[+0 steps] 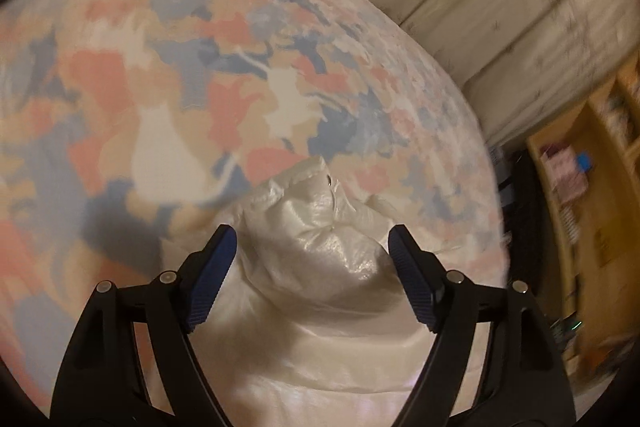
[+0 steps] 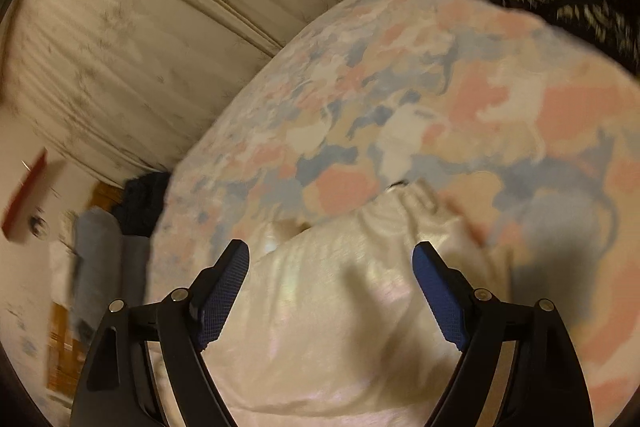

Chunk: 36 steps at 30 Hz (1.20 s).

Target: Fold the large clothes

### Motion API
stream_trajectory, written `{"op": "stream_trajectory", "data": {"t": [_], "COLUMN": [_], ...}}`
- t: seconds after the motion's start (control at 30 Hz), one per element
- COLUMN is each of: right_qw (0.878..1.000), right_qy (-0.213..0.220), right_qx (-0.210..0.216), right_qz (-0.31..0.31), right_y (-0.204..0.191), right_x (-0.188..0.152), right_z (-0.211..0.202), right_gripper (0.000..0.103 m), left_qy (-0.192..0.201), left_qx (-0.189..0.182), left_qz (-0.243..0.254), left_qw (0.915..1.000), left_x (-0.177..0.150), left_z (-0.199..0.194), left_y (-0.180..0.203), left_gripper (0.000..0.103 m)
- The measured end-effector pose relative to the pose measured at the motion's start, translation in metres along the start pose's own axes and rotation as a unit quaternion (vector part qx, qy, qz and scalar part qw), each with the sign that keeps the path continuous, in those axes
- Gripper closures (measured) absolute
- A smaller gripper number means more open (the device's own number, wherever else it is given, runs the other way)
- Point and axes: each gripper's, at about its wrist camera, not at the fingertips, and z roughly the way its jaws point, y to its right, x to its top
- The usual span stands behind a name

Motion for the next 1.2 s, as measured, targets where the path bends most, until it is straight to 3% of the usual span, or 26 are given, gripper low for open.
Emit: {"op": "stream_trajectory", "data": {"t": [0.13, 0.3, 0.47, 0.67, 0.73, 0.87, 1.07, 1.1, 1.13, 1.17, 1.2], "right_qw": [0.997, 0.992, 0.994, 0.997, 0.998, 0.997, 0.994, 0.994, 0.993, 0.992, 0.990], "right_qy": [-0.011, -0.030, -0.047, -0.051, -0.053, -0.061, -0.087, -0.084, -0.082, -0.077, -0.073], "right_qx": [-0.050, -0.096, -0.075, -0.016, 0.007, 0.012, -0.010, -0.017, -0.022, -0.027, -0.040], "right_qz": [-0.051, -0.071, -0.067, -0.052, -0.041, -0.046, -0.068, -0.074, -0.080, -0.097, -0.115], "right_y": [0.000, 0.023, 0.042, 0.055, 0.060, 0.064, 0.057, 0.054, 0.051, 0.045, 0.038], "right_x": [0.002, 0.004, 0.005, 0.001, 0.000, -0.002, -0.007, -0.008, -0.009, -0.011, -0.014], "right_z": [0.006, 0.041, 0.065, 0.075, 0.076, 0.081, 0.096, 0.096, 0.096, 0.094, 0.092], "right_gripper": [0.016, 0.016, 0.016, 0.016, 0.015, 0.014, 0.014, 0.015, 0.026, 0.041, 0.047], "left_qy": [-0.004, -0.006, -0.009, -0.012, -0.021, -0.054, -0.101, -0.098, -0.087, -0.076, -0.071], "left_qx": [0.033, 0.042, -0.038, -0.126, -0.110, -0.027, -0.022, -0.020, -0.011, 0.010, 0.023], "left_qz": [0.078, 0.121, 0.116, 0.143, 0.158, 0.179, 0.130, 0.125, 0.129, 0.143, 0.156], "left_qw": [0.9964, 0.9918, 0.9924, 0.9815, 0.9811, 0.9820, 0.9861, 0.9871, 0.9878, 0.9868, 0.9850], "left_x": [-0.001, -0.001, 0.006, 0.009, 0.007, 0.000, -0.007, -0.008, -0.009, -0.011, -0.012], "left_z": [0.012, 0.027, 0.017, -0.006, -0.002, 0.030, 0.076, 0.078, 0.078, 0.077, 0.076], "left_y": [0.004, -0.002, -0.005, -0.006, -0.009, -0.020, -0.037, -0.036, -0.032, -0.024, -0.017], "left_gripper": [0.026, 0.026, 0.027, 0.024, 0.022, 0.022, 0.022, 0.024, 0.028, 0.046, 0.066]}}
